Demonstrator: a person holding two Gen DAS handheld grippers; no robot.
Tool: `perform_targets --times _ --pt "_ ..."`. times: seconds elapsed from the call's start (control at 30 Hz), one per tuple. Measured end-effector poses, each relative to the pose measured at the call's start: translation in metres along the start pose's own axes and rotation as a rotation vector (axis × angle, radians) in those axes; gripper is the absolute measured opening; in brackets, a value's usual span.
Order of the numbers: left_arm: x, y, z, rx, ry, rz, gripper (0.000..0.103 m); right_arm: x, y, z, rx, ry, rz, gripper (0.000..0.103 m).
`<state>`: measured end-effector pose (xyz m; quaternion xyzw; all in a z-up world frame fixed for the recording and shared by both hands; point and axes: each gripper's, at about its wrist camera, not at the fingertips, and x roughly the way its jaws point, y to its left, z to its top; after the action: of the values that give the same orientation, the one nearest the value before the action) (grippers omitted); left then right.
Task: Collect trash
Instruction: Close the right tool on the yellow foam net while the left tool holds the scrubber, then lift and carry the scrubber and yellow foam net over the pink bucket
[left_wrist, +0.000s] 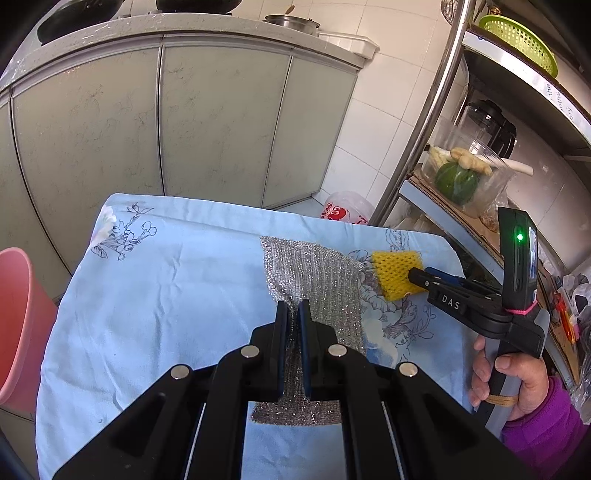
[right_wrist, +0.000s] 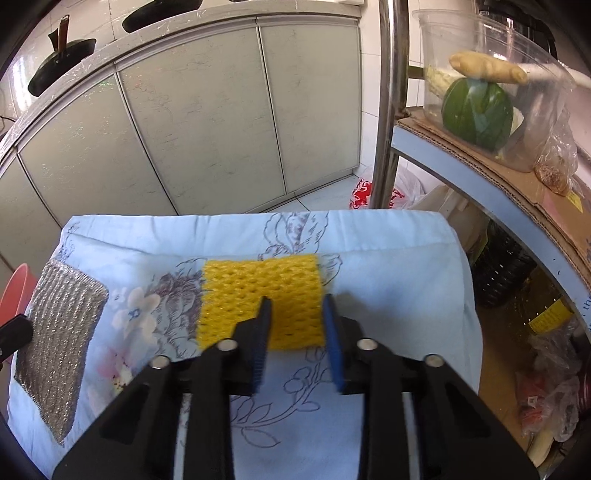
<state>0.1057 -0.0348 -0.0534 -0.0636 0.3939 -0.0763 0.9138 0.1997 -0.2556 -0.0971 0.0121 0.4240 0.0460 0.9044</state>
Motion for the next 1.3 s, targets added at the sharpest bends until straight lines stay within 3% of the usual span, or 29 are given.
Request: perform_targets --times 0.13,0.8,1.3 --pt "-0.003 0.0 0.0 0.0 -0.006 0.004 0.006 -0.01 0.005 -0.006 -0.019 -0.019 -0.005 0.007" --pt "-0.044 0.004 -0.004 -0.009 -0.078 0.001 0.006 -0.111 0.041 -0.021 -0.059 -0.198 0.078 0.005" --pt "-0.099 0.038 -0.014 -0.05 -0.174 0.119 0.006 -0.142 0.107 -0.026 -0.162 -0.24 0.127 0.005"
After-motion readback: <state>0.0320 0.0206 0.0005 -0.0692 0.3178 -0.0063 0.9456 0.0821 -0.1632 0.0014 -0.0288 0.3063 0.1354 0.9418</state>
